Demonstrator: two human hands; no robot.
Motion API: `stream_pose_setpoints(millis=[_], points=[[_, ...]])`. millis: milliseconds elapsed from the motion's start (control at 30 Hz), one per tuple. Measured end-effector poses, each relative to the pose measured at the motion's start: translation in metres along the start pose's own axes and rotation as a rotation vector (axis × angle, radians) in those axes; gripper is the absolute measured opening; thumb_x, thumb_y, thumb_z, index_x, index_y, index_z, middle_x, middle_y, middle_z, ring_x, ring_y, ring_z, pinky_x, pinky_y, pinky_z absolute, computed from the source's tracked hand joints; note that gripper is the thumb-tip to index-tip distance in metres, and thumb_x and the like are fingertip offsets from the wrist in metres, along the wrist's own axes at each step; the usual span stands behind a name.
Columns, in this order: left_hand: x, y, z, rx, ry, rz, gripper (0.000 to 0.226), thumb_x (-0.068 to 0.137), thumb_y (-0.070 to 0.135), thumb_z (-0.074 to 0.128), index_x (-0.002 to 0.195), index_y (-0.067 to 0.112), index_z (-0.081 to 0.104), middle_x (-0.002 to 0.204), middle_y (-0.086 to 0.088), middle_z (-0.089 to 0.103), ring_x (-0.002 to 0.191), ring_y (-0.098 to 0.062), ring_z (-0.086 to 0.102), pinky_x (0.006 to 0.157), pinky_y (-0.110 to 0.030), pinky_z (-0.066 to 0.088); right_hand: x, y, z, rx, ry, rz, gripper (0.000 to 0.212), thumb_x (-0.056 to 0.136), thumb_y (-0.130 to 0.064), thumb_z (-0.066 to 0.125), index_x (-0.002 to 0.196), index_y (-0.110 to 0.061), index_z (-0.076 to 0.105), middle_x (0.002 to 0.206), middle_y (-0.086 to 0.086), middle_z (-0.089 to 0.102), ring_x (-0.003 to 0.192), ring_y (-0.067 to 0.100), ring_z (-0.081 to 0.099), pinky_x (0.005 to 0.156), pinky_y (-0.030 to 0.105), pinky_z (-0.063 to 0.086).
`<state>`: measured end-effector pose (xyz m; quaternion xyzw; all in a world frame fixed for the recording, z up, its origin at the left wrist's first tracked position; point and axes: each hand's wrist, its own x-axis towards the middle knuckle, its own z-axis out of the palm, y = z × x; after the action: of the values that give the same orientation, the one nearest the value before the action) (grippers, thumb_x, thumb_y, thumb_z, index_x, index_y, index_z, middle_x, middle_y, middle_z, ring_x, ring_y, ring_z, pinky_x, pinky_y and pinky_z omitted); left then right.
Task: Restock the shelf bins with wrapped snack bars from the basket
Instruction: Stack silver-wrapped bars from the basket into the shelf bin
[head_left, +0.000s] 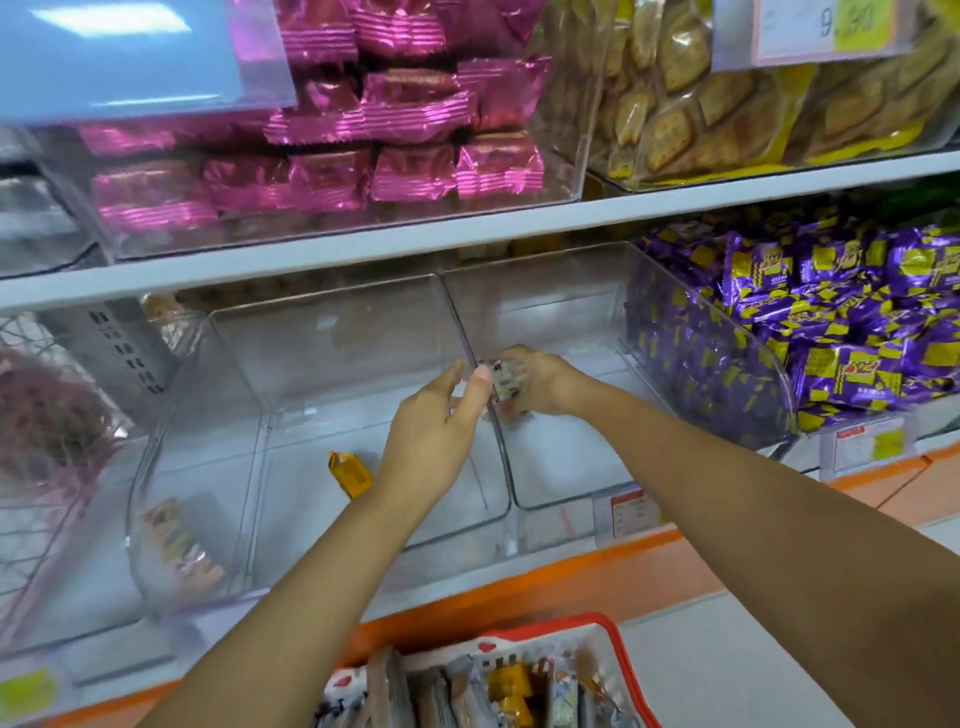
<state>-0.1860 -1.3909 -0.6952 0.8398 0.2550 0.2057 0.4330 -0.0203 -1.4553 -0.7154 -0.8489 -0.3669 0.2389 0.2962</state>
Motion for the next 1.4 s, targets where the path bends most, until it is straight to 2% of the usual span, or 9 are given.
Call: stream_pose_setpoints(millis=[167, 367, 567, 700, 800, 900, 1033, 1167, 1400], points=[[-0.024, 0.016, -0.013, 0.152, 0.074, 0.117, 0.036, 0.098, 0.037, 0.046, 0.113, 0.011, 0.067, 0.1, -0.004, 0.069, 0.095, -0.011, 0.059, 0.066, -0.009, 0.033, -0.036, -0.018, -0.019, 0.115, 0.29, -0.119, 0.014, 0.085, -0.019, 0.073, 0.089, -0.007, 0.068, 0.082, 0.003, 0.059, 0.078, 0.018, 0.059, 0.065, 0.027, 0.042], [-0.116, 0.014, -0.023, 0.024, 0.254, 0.159, 0.034, 0.093, 0.033, 0.048, 0.07, 0.013, 0.062, 0.067, 0.002, 0.065, 0.065, -0.007, 0.059, 0.058, -0.021, 0.043, -0.158, -0.016, -0.011, 0.3, 0.375, -0.254, 0.034, 0.089, -0.028, 0.067, 0.063, -0.012, 0.052, 0.063, 0.013, 0.054, 0.06, 0.017, 0.048, 0.06, 0.029, 0.041], [-0.191, -0.075, -0.004, 0.362, 0.065, -0.281, 0.029, 0.096, 0.031, 0.05, 0.083, 0.008, 0.064, 0.067, -0.009, 0.061, 0.059, -0.021, 0.052, 0.056, -0.029, 0.036, -0.213, 0.021, 0.092, 0.168, -0.041, -0.045, 0.023, 0.086, -0.03, 0.07, 0.089, -0.008, 0.065, 0.086, 0.003, 0.068, 0.078, 0.016, 0.062, 0.073, 0.029, 0.049], [-0.235, -0.12, 0.007, 0.527, -0.075, -0.483, 0.029, 0.1, 0.03, 0.046, 0.115, 0.01, 0.06, 0.056, 0.0, 0.047, 0.05, -0.012, 0.046, 0.053, -0.03, 0.045, -0.217, 0.029, 0.167, -0.014, -0.26, 0.076, 0.064, 0.085, -0.034, 0.071, 0.137, -0.008, 0.043, 0.134, 0.007, 0.054, 0.11, 0.019, 0.056, 0.086, 0.029, 0.046], [-0.258, -0.136, 0.012, 0.46, -0.156, -0.527, 0.046, 0.099, 0.024, 0.047, 0.142, 0.008, 0.039, 0.102, -0.015, 0.065, 0.064, -0.014, 0.056, 0.067, -0.03, 0.049, -0.202, 0.027, 0.207, -0.139, -0.279, 0.151, 0.048, 0.081, -0.043, 0.074, 0.104, -0.006, 0.055, 0.096, 0.007, 0.059, 0.086, 0.02, 0.059, 0.057, 0.026, 0.043], [-0.266, -0.14, 0.014, 0.421, -0.146, -0.493, 0.05, 0.098, 0.025, 0.047, 0.145, 0.009, 0.035, 0.148, -0.016, 0.037, 0.122, -0.02, 0.052, 0.095, -0.03, 0.042, -0.188, 0.024, 0.226, -0.089, -0.285, 0.263, 0.042, 0.079, -0.047, 0.074, 0.077, -0.011, 0.052, 0.071, 0.001, 0.049, 0.072, 0.017, 0.061, 0.046, 0.023, 0.033], [-0.268, -0.14, 0.014, 0.356, -0.163, -0.505, 0.053, 0.098, 0.026, 0.048, 0.146, 0.008, 0.034, 0.136, -0.027, 0.047, 0.119, -0.02, 0.055, 0.093, -0.03, 0.045, -0.173, 0.028, 0.228, 0.247, -0.294, 0.419, 0.086, 0.078, -0.028, 0.08, 0.145, -0.003, 0.034, 0.146, 0.012, 0.044, 0.13, 0.029, 0.048, 0.096, 0.034, 0.048], [-0.273, -0.14, 0.014, 0.362, -0.172, -0.498, 0.053, 0.097, 0.025, 0.049, 0.146, 0.01, 0.032, 0.142, -0.022, 0.043, 0.125, -0.02, 0.05, 0.087, -0.03, 0.046, -0.168, 0.027, 0.218, 0.346, -0.296, 0.456, 0.106, 0.069, -0.021, 0.087, 0.148, 0.002, 0.021, 0.15, 0.016, 0.037, 0.135, 0.033, 0.041, 0.104, 0.039, 0.043], [-0.276, -0.134, 0.009, 0.329, -0.21, -0.53, 0.053, 0.099, 0.024, 0.049, 0.146, 0.007, 0.032, 0.127, -0.029, 0.053, 0.124, -0.035, 0.047, 0.088, -0.04, 0.047, -0.167, 0.007, 0.213, 0.139, -0.424, 0.479, 0.084, 0.079, -0.024, 0.079, 0.144, 0.001, 0.032, 0.145, 0.017, 0.044, 0.13, 0.033, 0.047, 0.098, 0.038, 0.045]])
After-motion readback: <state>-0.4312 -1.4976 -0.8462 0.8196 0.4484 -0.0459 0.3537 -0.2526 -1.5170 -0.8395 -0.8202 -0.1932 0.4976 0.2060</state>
